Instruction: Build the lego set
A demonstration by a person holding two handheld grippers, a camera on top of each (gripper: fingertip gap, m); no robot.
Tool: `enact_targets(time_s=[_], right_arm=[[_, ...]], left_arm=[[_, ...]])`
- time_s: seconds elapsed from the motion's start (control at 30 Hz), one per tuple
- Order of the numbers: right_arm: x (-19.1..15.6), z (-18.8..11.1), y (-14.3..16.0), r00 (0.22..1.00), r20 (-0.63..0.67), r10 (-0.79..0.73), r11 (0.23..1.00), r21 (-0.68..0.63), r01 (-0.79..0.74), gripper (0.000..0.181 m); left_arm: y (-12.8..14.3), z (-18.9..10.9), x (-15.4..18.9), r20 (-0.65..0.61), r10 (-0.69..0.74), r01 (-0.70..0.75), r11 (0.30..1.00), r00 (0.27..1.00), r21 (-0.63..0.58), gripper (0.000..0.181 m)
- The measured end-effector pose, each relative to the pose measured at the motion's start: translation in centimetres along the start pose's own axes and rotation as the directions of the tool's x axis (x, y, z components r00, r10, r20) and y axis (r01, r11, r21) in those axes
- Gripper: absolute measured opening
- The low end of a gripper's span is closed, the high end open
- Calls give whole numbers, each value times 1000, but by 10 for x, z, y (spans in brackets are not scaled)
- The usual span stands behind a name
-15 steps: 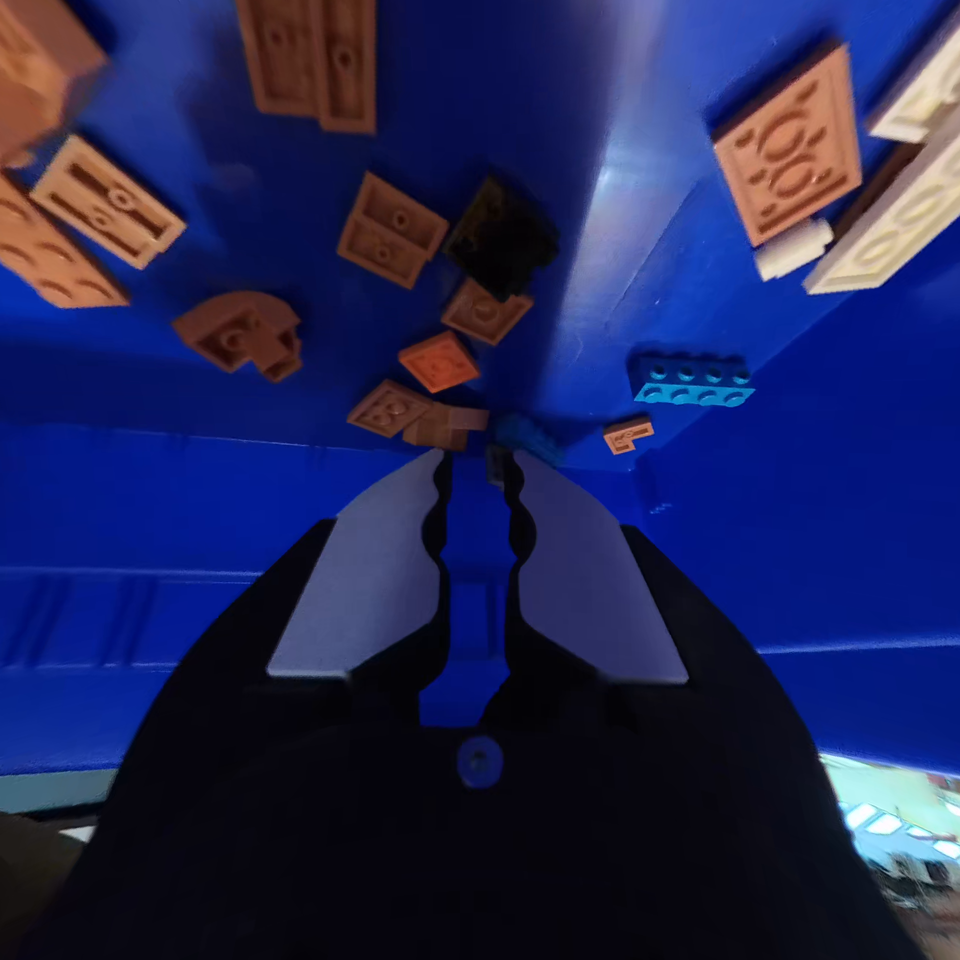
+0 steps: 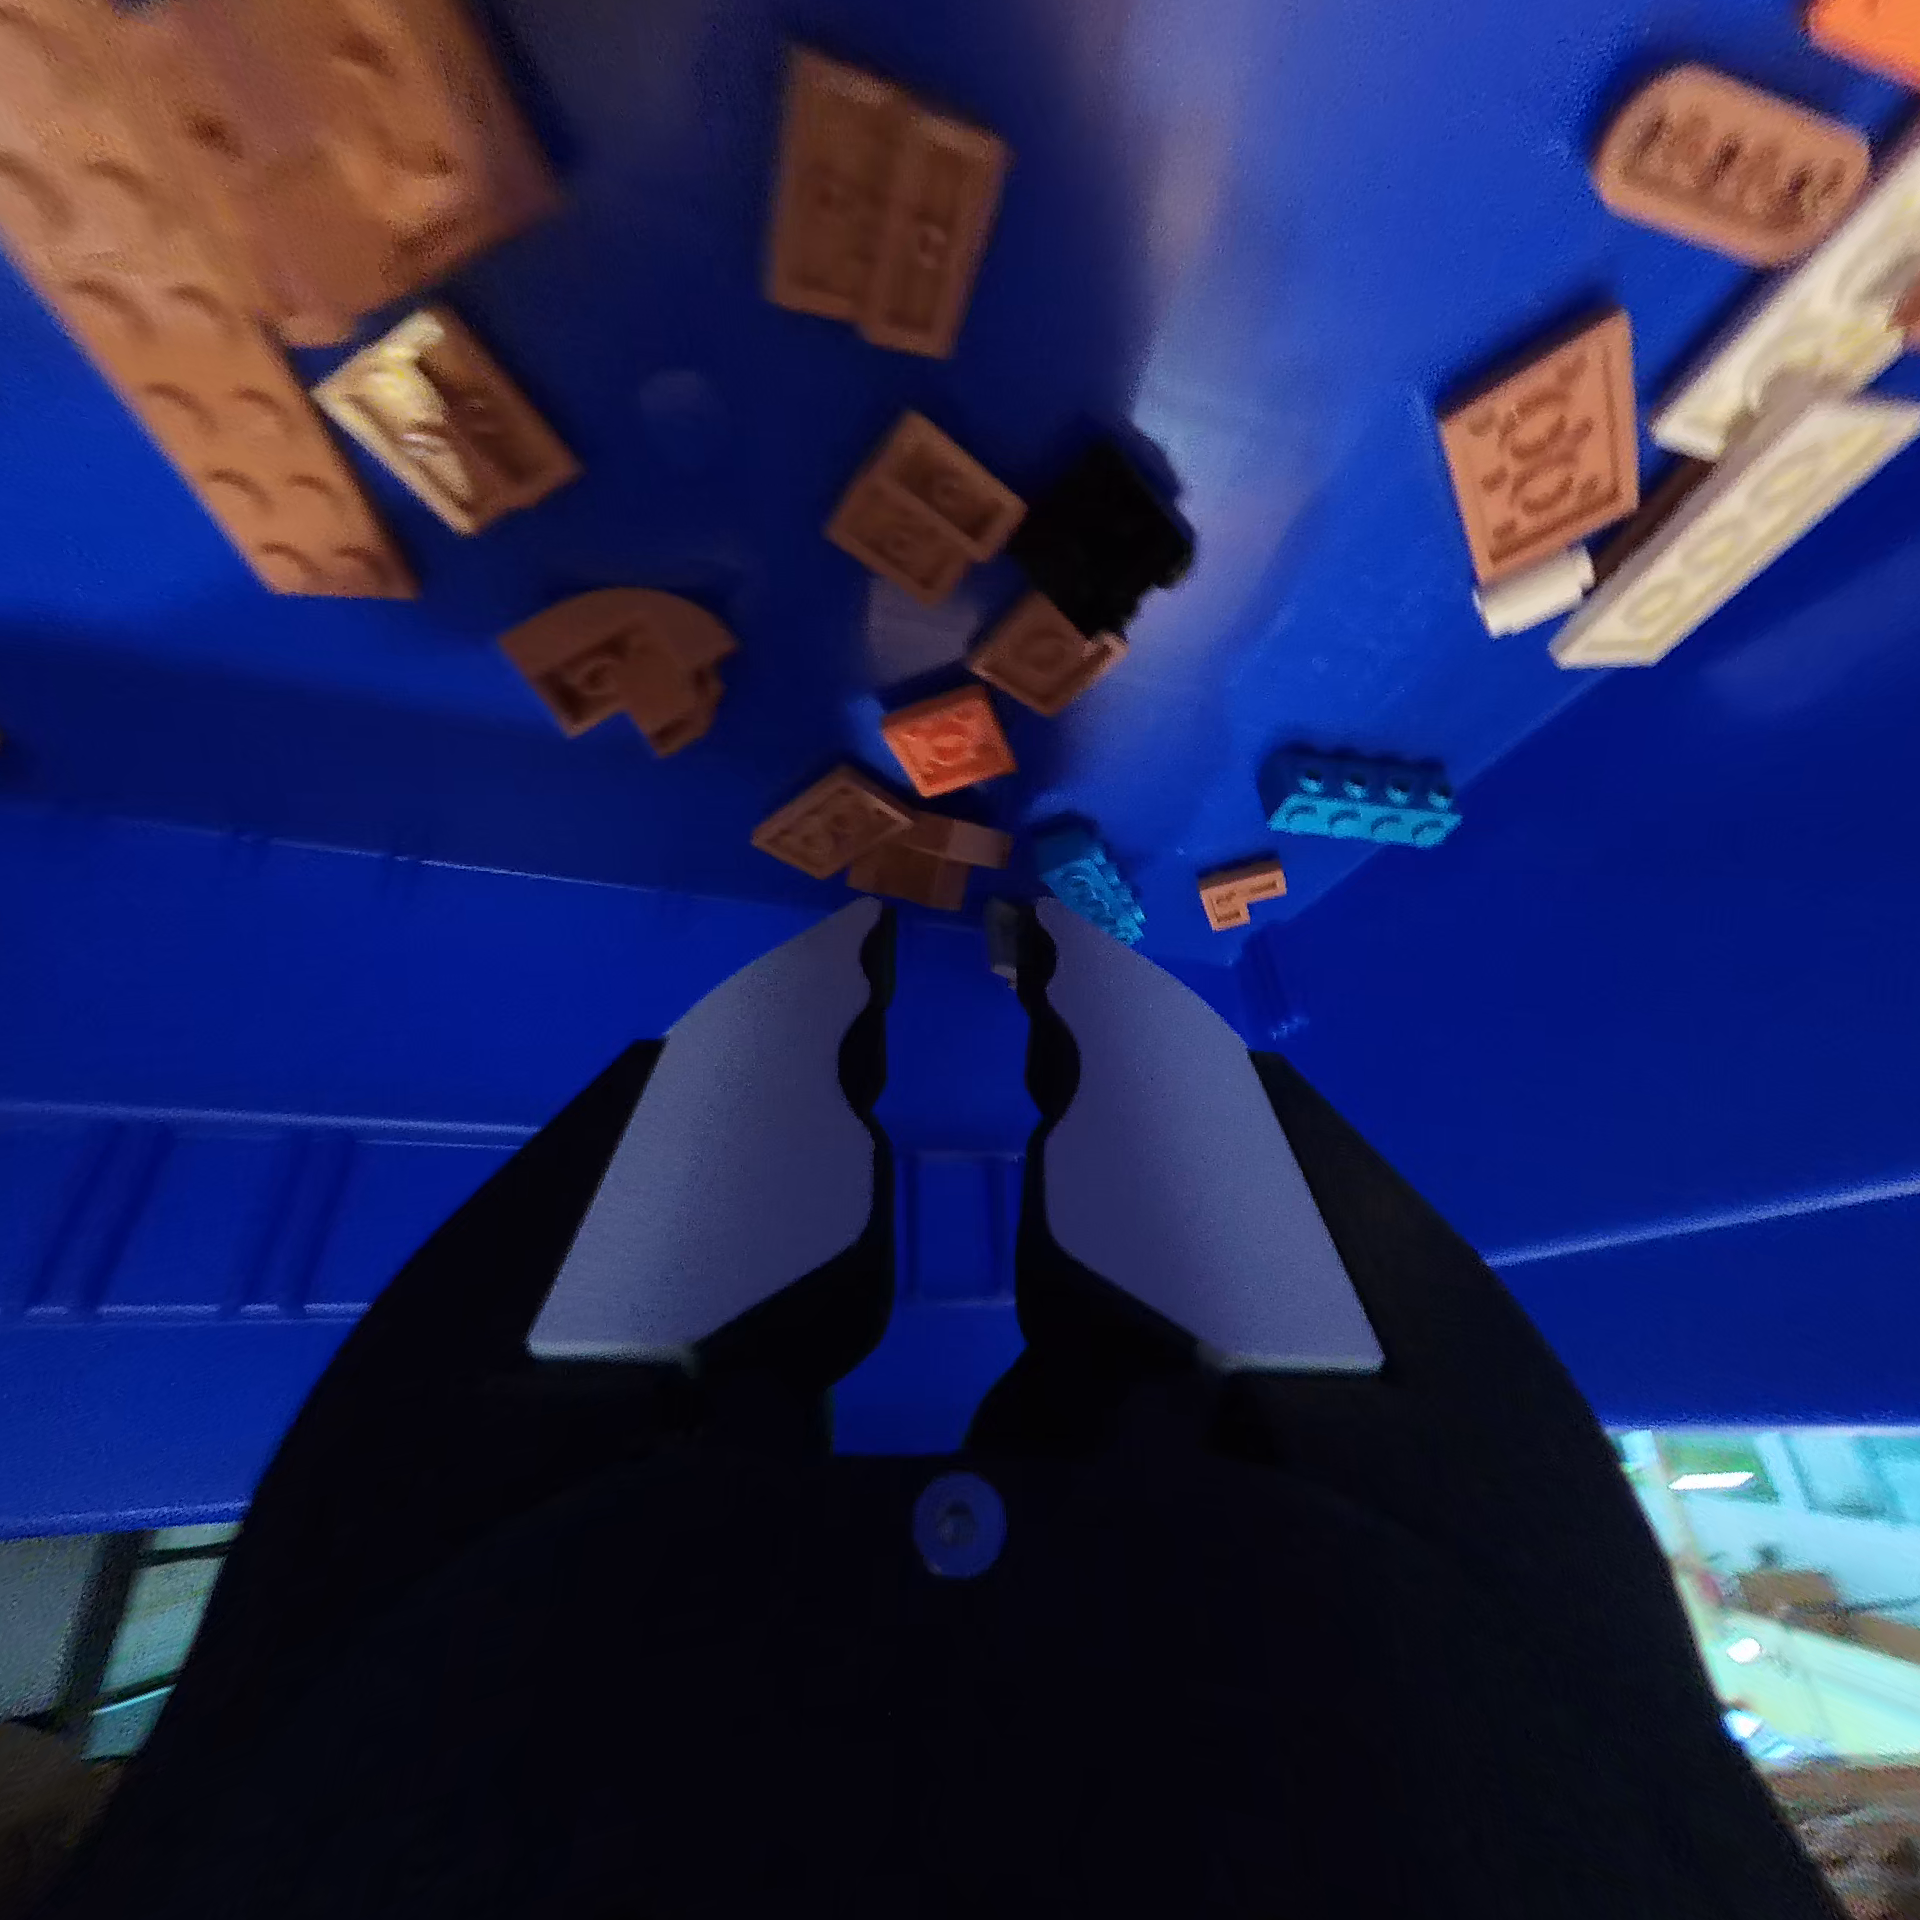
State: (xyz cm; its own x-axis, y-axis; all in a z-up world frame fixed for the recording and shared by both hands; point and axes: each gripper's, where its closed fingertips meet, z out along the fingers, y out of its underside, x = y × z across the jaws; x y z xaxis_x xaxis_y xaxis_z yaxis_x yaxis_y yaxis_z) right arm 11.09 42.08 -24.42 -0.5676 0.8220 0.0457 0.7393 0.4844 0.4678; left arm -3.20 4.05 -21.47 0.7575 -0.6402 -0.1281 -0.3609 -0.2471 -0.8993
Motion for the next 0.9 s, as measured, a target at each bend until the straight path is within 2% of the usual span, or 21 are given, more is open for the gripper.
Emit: enact_targets(time_s=[0.17,0.43,0.6,0.9], right_arm=[[3,7,0,992,-53,-112,994,-27,111,27],[1,6,-4,990,-42,-134,991,-2,134,39],[-1,6,-8,983,-62,-171,984,31,173,37],[4,16,2,974,-70,-214,976,-54,211,33]], left_arm=[[1,0,1,-4,3,-3,1000,1000,-5,53],[1,0,1,-6,4,-4,1000,1000,-5,53],[1,0,1,-7,2,-2,1000,1000,-6,53],[0,0,1,-7,-1,1,1000,1000,-3,53]])
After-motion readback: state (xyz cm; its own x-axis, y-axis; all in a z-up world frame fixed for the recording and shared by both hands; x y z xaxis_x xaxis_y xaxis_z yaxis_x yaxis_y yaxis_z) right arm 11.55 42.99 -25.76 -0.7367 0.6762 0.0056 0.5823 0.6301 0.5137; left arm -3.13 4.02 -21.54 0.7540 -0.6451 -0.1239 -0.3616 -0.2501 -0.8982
